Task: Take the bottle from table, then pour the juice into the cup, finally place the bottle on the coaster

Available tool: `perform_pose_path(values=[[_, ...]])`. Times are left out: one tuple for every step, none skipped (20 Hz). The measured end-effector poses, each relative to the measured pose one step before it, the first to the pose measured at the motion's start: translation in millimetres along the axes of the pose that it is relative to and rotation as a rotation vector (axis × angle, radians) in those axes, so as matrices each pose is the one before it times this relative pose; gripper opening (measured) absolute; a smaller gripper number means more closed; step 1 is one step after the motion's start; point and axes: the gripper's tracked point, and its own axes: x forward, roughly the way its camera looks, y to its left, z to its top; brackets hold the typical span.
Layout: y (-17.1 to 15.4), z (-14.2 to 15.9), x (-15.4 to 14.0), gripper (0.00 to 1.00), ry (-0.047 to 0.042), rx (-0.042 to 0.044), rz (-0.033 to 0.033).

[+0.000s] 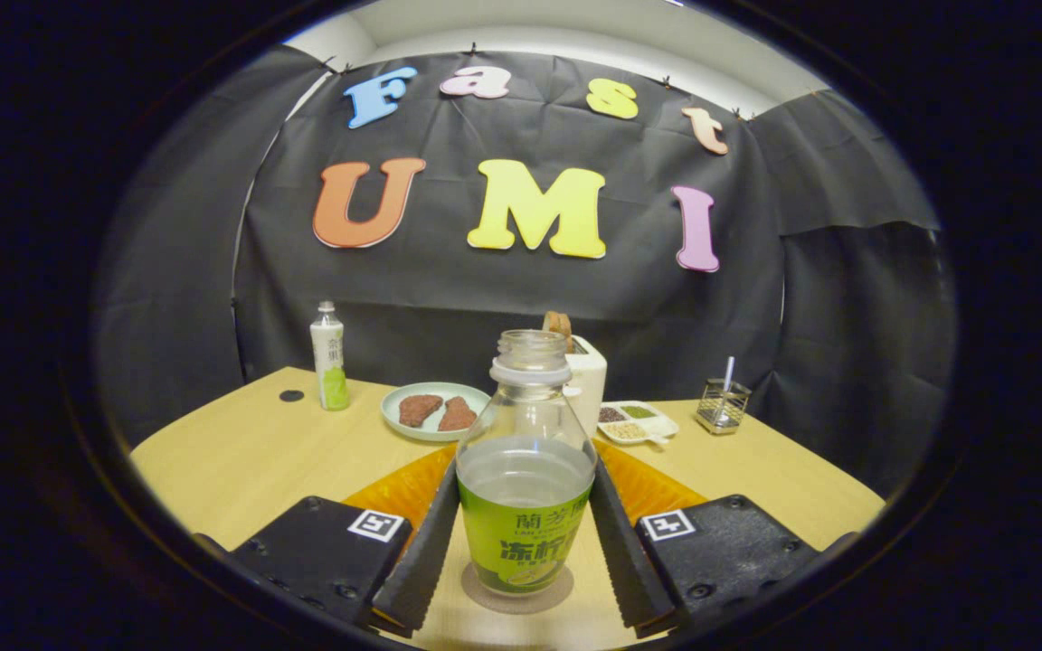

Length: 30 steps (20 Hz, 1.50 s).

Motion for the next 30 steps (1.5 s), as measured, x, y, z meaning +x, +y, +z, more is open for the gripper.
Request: perform_pose_path(values=[[3.13, -8.08, 6.10, 0.81, 0.01654, 0.00327, 0.00740], [-1.16, -5.49, 3.61, 0.81, 0.00854, 0.00403, -0.00921], [-2.06, -3.98, 2.72, 0.81, 0.00108, 0.00432, -0.00536], [-0.87, -2.78, 1.03, 0.81, -0.00893, 0.00141, -0.00281], [-1.87, 3.86, -1.00, 0.81, -0.01240, 0.01250, -0.00819], [-4.45, -2.36, -1.50, 0.81, 0.00282, 0.00212, -0.01088], [-1.19, -2.61, -1.15, 0.81, 0.00798, -0.00347, -0.00593], [0.82, 0.14, -2.33, 0.81, 0.00061, 0.00128, 0.00746], [0.88, 0.73, -0.85, 0.82, 0.00056, 0.00197, 0.00985], [1.76, 1.63, -1.33, 0.83, -0.00176, 0.00421, 0.01497], [5.83, 2.14, -1.36, 0.84, -0.00488, -0.00163, 0.02830], [3.91, 1.19, -1.65, 0.84, 0.00344, -0.00848, 0.02329], [-1.28, -1.30, -2.21, 0.87, 0.00452, -0.00951, 0.00080], [-1.98, -0.08, -2.80, 0.92, 0.00121, -0.01215, -0.01118], [-1.05, 2.12, -2.13, 0.96, -0.00096, -0.00985, -0.00899], [-0.66, 0.72, -1.40, 1.00, -0.00348, -0.00787, -0.01072], [-0.32, 0.07, -3.06, 1.00, -0.00270, -0.00291, -0.00651], [1.63, 0.37, -2.63, 1.00, -0.00238, 0.00343, 0.00530], [1.50, 0.58, -0.82, 1.00, -0.00436, 0.00495, 0.00390], [-0.49, 1.90, -1.61, 1.00, -0.00486, 0.00037, -0.00194], [-3.37, 1.09, -1.96, 1.00, -0.00010, -0.00419, -0.01232], [-1.65, 2.11, -2.47, 1.00, -0.00502, -0.00873, -0.00614], [0.39, 2.95, -4.24, 1.00, -0.00152, -0.00732, 0.00162], [1.59, 2.49, -3.79, 1.00, -0.00295, -0.00961, 0.00920], [-2.71, 5.03, -6.48, 1.00, -0.00907, -0.00732, -0.00973], [-3.43, 5.91, -4.44, 1.00, -0.01486, -0.00144, -0.01511], [0.83, 3.29, -2.80, 1.00, -0.00504, 0.00327, -0.00444], [2.90, 1.00, -2.12, 1.00, 0.00423, 0.00561, 0.00891], [3.84, 0.53, -4.08, 1.00, 0.00416, 0.00371, 0.01533], [1.29, 1.06, -5.57, 1.00, 0.00208, 0.00765, 0.01075]])
